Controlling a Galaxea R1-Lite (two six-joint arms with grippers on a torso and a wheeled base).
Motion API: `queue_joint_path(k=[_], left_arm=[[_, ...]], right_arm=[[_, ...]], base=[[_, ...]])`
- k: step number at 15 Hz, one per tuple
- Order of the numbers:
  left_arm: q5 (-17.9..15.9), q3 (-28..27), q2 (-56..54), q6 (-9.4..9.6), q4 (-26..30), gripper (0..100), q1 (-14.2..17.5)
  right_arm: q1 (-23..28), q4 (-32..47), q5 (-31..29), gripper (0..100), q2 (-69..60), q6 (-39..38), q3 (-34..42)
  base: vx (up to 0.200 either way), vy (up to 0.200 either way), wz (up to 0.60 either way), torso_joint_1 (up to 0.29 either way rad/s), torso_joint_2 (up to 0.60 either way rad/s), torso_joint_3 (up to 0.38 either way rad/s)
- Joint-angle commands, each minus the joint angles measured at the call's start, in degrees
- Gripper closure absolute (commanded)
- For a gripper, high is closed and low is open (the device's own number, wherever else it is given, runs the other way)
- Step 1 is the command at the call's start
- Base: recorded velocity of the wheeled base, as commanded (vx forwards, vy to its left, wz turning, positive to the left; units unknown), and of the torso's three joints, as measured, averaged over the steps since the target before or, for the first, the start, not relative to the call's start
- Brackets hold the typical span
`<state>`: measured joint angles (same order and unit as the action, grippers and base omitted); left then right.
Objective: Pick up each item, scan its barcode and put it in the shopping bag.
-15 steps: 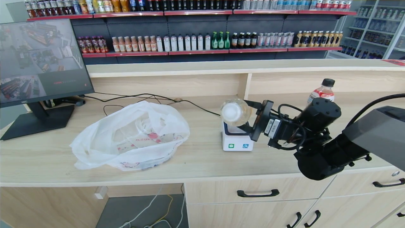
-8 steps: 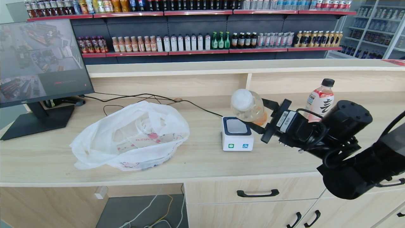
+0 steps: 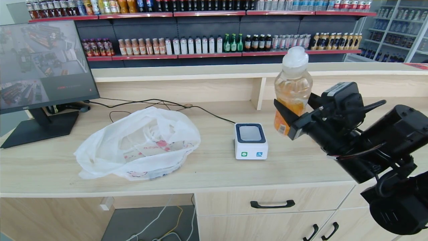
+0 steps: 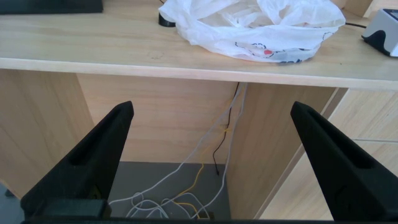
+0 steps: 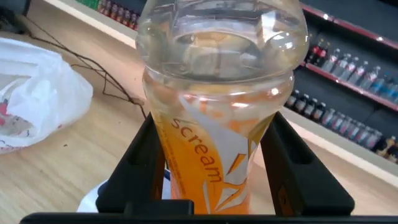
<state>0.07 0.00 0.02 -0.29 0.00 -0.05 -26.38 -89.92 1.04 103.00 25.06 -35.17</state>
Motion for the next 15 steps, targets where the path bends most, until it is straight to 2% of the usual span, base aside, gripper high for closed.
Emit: queue_joint_path(k=[1, 4, 7, 10, 12, 15], left_arm=[[0.0, 0.0, 0.0, -0.06, 0.0, 0, 0.0], [0.0, 0.0, 0.0, -0.06, 0.0, 0, 0.0], [0.0, 0.0, 0.0, -0.06, 0.0, 0, 0.0], [0.0, 0.0, 0.0, 0.03, 0.0, 0, 0.0], [0.0, 0.0, 0.0, -0.06, 0.0, 0, 0.0], [0.0, 0.0, 0.0, 0.03, 0.0, 0, 0.0]], right_arm=[[-2.3, -0.1, -4.7, 100, -1.7, -3.9, 1.0], [-5.2, -0.1, -13.2, 100, -1.7, -13.6, 5.3], [-6.9, -0.1, -14.1, 100, -1.0, -21.2, 9.2], [-6.0, -0.1, -15.4, 100, -1.7, -21.2, 8.5], [-9.2, -0.1, -15.4, 100, -1.7, -20.2, 7.1], [-9.0, -0.1, -15.5, 100, -4.0, -22.7, 6.3]], base=[[0.000, 0.000, 0.00, 0.000, 0.00, 0.000], [0.000, 0.000, 0.00, 0.000, 0.00, 0.000], [0.000, 0.000, 0.00, 0.000, 0.00, 0.000], [0.000, 0.000, 0.00, 0.000, 0.00, 0.000], [0.000, 0.000, 0.00, 0.000, 0.00, 0.000], [0.000, 0.000, 0.00, 0.000, 0.00, 0.000]])
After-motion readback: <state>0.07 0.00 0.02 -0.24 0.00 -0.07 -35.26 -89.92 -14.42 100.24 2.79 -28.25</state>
